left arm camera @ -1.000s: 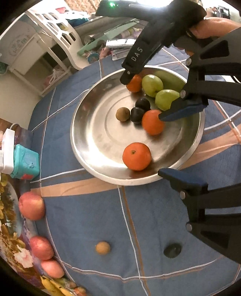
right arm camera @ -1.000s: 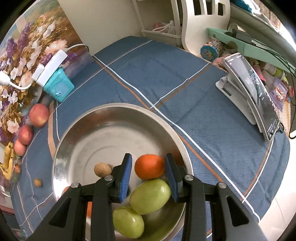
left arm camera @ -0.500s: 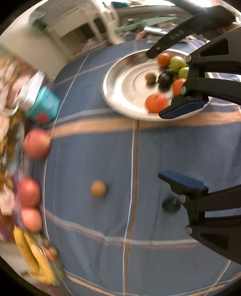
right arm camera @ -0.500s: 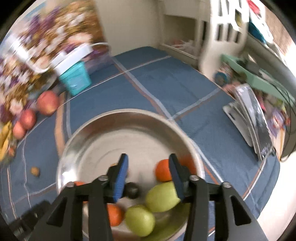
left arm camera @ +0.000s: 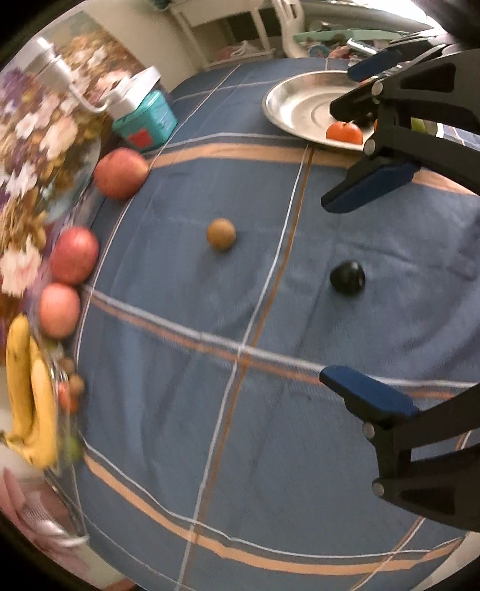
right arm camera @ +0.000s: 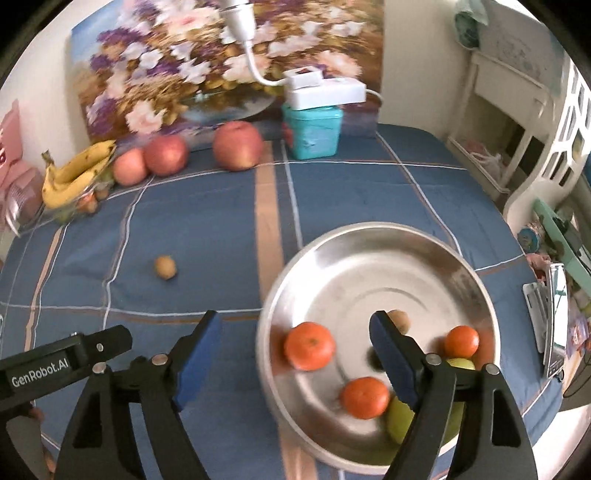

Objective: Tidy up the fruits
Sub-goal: 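Move the left tool to the last black fruit and grasp it, then grasp the small brown round fruit with the right tool while the left tool holds the black fruit, then carry both fruits over the steel plate and open both tools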

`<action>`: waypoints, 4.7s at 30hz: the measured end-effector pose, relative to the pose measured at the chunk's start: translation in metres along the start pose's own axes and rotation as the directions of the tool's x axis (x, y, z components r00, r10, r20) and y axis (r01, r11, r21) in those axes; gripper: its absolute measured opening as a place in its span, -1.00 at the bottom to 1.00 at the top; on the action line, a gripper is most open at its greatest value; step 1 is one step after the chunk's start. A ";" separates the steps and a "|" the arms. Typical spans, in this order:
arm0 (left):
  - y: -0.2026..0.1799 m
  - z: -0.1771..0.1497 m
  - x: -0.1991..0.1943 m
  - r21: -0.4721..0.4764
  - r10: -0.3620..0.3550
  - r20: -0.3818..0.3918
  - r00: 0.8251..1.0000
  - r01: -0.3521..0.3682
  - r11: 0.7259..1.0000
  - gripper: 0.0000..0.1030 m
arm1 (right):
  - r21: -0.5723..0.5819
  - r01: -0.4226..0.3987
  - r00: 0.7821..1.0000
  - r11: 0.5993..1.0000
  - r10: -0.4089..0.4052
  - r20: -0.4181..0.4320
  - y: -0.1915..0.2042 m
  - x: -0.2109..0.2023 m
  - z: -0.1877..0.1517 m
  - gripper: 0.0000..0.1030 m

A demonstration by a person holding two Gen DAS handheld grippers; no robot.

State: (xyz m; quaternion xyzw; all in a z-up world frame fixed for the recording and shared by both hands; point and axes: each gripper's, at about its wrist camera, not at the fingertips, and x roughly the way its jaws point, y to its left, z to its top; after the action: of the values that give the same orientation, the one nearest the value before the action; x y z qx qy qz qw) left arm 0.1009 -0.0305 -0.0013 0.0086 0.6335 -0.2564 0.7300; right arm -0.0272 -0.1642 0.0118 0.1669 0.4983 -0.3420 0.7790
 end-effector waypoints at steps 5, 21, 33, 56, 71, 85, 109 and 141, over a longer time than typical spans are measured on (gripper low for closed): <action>0.011 -0.001 -0.003 -0.035 0.034 0.021 0.999 -0.034 0.999 1.00 | 0.000 -0.011 1.000 1.000 0.011 -0.016 0.012 -0.005 -0.005 0.72; 0.029 -0.007 0.011 -0.092 0.052 -0.021 0.998 -0.053 0.994 1.00 | 0.014 0.021 0.993 1.000 -0.020 -0.117 0.005 0.011 -0.010 0.89; -0.002 -0.009 0.036 0.007 0.004 -0.074 0.997 -0.003 1.000 0.68 | 0.106 0.048 0.993 0.993 -0.036 -0.114 -0.025 0.013 -0.010 0.89; -0.071 -0.014 0.055 0.206 0.088 -0.044 0.995 -0.077 0.976 -0.51 | 0.116 0.056 0.992 0.992 -0.042 -0.115 -0.028 0.017 -0.010 0.89; -0.025 0.014 0.034 0.042 -0.041 -0.036 0.998 0.043 0.998 -0.52 | 0.106 0.061 0.992 0.993 -0.048 -0.116 -0.025 0.019 -0.010 0.89; 0.037 0.062 0.023 -0.175 -0.179 0.051 0.983 0.185 0.967 -0.52 | -0.020 -0.081 0.996 0.996 0.081 -0.029 0.032 0.022 0.015 0.89; 0.057 0.091 0.034 -0.222 -0.168 0.096 0.981 0.186 0.957 -0.52 | -0.035 -0.302 0.949 0.953 0.297 -0.109 0.108 0.091 0.046 -0.21; -0.007 0.030 -0.007 -0.054 -0.155 0.118 0.981 0.163 0.985 -0.52 | -0.036 -0.193 0.978 0.981 0.189 -0.086 0.047 0.020 0.008 -0.53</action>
State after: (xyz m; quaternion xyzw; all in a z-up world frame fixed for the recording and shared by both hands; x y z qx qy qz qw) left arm 0.1255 -0.0442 0.0136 -0.0800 0.5973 -0.2937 0.7420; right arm 0.0159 -0.1429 -0.0062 0.2107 0.5190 -0.2474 0.7906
